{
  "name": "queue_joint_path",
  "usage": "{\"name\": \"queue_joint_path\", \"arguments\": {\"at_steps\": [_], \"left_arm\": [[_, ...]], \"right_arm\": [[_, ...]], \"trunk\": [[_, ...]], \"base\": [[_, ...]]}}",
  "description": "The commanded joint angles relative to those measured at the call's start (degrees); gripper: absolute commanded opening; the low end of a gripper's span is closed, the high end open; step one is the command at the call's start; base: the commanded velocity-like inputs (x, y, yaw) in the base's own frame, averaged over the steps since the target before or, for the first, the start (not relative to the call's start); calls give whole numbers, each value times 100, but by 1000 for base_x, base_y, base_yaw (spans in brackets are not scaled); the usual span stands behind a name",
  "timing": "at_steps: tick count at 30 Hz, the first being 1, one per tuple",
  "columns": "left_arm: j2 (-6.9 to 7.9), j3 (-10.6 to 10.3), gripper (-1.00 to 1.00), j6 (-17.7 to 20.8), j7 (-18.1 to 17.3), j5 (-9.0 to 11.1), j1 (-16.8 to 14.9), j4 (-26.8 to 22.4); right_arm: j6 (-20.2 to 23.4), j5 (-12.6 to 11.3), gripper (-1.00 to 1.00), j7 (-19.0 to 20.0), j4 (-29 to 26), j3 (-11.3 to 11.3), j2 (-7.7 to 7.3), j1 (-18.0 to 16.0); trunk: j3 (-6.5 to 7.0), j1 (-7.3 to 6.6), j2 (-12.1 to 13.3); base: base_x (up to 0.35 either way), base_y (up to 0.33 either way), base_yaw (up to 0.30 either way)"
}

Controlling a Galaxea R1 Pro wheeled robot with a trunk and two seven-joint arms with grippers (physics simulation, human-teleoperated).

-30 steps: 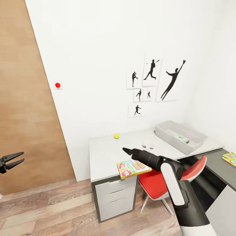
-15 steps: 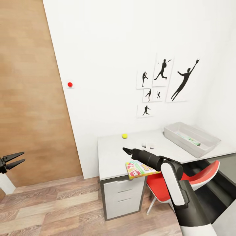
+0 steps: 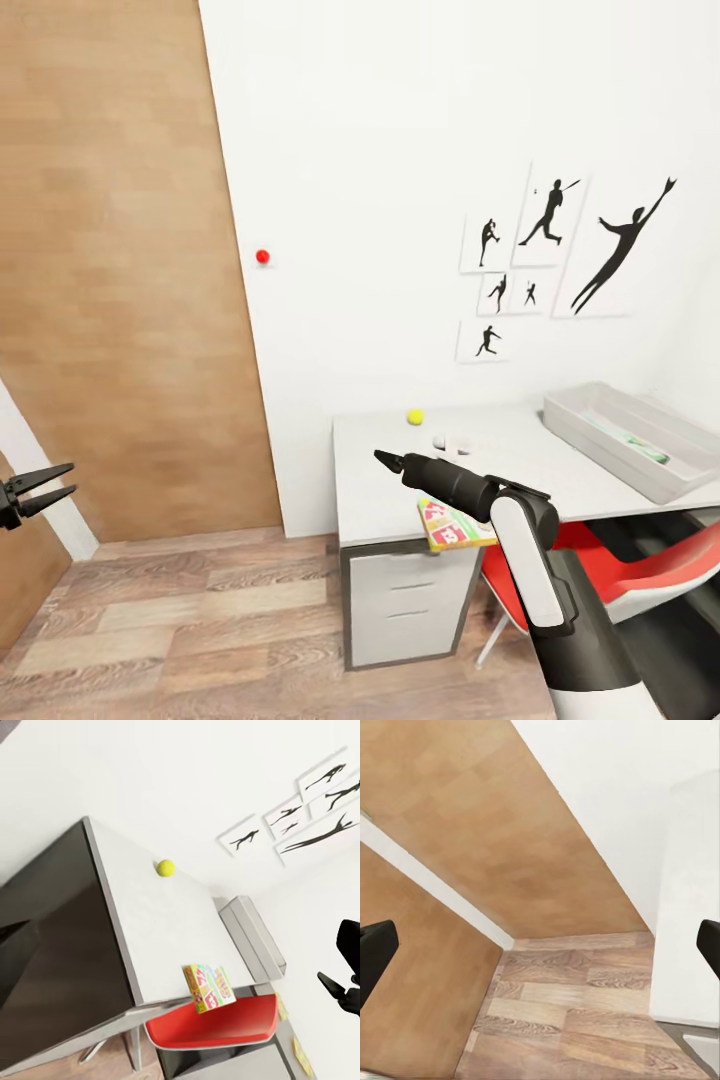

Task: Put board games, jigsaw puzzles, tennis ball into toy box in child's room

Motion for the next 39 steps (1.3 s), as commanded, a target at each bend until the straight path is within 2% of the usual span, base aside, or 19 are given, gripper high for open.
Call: {"name": "queue_joint_path", "arguments": {"at_steps": [1, 10, 39], "left_arm": [[2, -11, 100, 60, -16, 18, -7, 3], [2, -11, 100, 59, -16, 17, -7, 3], [-1, -11, 100, 59, -16, 18, -7, 3]], "right_arm": [[28, 47, 100, 45, -3, -8, 3, -6], [27, 37, 100, 46, -3, -7, 3, -6], [9, -7, 100, 47, 9, -23, 12, -6]], "trunk": [[-14, 4, -14], [-14, 4, -14], [-14, 4, -14]], "base": [[0, 9, 235], [0, 5, 118], [37, 9, 3]]}}
